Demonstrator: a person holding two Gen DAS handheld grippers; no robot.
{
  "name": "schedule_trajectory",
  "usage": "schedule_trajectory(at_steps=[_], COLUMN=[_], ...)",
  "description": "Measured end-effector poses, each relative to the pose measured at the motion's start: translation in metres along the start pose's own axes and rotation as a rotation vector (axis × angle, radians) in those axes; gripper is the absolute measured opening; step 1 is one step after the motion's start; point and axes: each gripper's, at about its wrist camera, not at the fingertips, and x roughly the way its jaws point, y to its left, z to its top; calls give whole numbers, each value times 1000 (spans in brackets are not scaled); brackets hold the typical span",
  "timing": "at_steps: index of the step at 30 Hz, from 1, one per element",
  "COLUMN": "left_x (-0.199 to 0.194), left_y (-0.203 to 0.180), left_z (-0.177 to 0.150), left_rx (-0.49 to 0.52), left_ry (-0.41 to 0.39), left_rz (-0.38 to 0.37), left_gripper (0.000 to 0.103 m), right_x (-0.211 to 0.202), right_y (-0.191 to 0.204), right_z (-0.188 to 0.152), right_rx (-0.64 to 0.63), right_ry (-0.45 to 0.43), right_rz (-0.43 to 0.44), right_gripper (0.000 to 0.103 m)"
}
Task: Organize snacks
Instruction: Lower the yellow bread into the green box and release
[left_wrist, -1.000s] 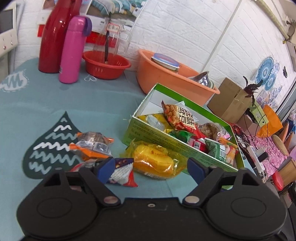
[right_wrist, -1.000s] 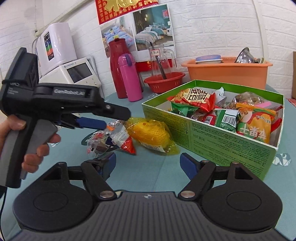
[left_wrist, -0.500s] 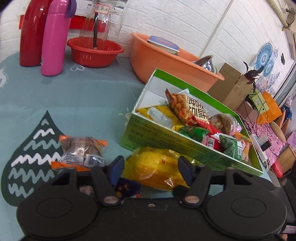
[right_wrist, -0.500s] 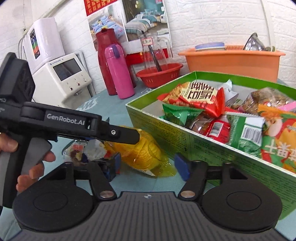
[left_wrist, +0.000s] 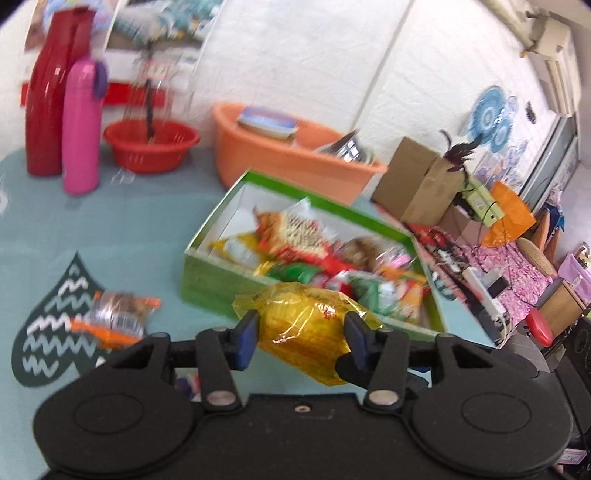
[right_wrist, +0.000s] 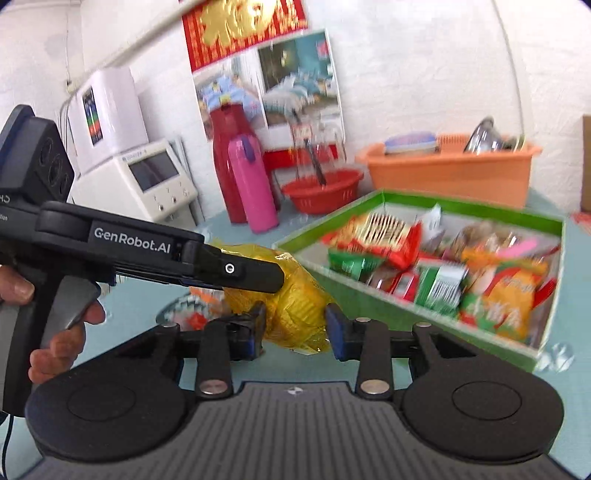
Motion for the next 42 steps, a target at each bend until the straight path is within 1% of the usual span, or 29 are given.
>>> schedule_trajectory(at_steps=[3, 8, 17, 22, 23, 25, 26, 27, 28, 30, 34, 38, 42], left_x=[-3, 9, 60, 91, 98, 111, 117, 121, 123, 122, 102, 67, 27], left_y=[-16, -35, -41, -40, -38, -33, -30, -28, -24, -18, -13, -18, -20], left_z=[15, 39, 81, 91, 91, 86, 82, 78, 74, 70, 70, 69, 56], left_rx=[26, 73, 100, 125, 127, 131, 131, 129, 127, 117, 71, 58, 63], left_ry=[-34, -54, -67, -64, -59, -45, -34, -26, -16, 1, -11, -47, -62], left_rz=[-15, -39, -94, -89, -84, -49, -26, -2, 14, 24, 32, 50, 72], left_gripper=[74, 74, 74, 75, 76, 96, 103, 103, 103, 103, 103, 103, 103], right_x=[-13, -17, -1, 17, 21, 34, 42, 48, 50, 48, 33, 5, -23], right_y=[-5, -22, -64, -84, -87, -90, -91, -91, -91, -92, -90, -76, -57], right_z=[13, 31, 58, 61, 59, 54, 50, 47, 43, 35, 32, 35, 33], right_rx=[-7, 5, 15, 8, 1, -27, -51, -70, -82, -87, -62, -55, -59], right_ry=[-56, -115, -179, -187, -185, -162, -135, -105, -90, -86, -95, -146, -179], right_rz=[-14, -46, -97, -119, -128, -157, -183, -208, -218, -220, -234, -234, -185], right_gripper=[62, 62, 62, 62, 62, 66, 69, 75, 87, 103, 103, 103, 103])
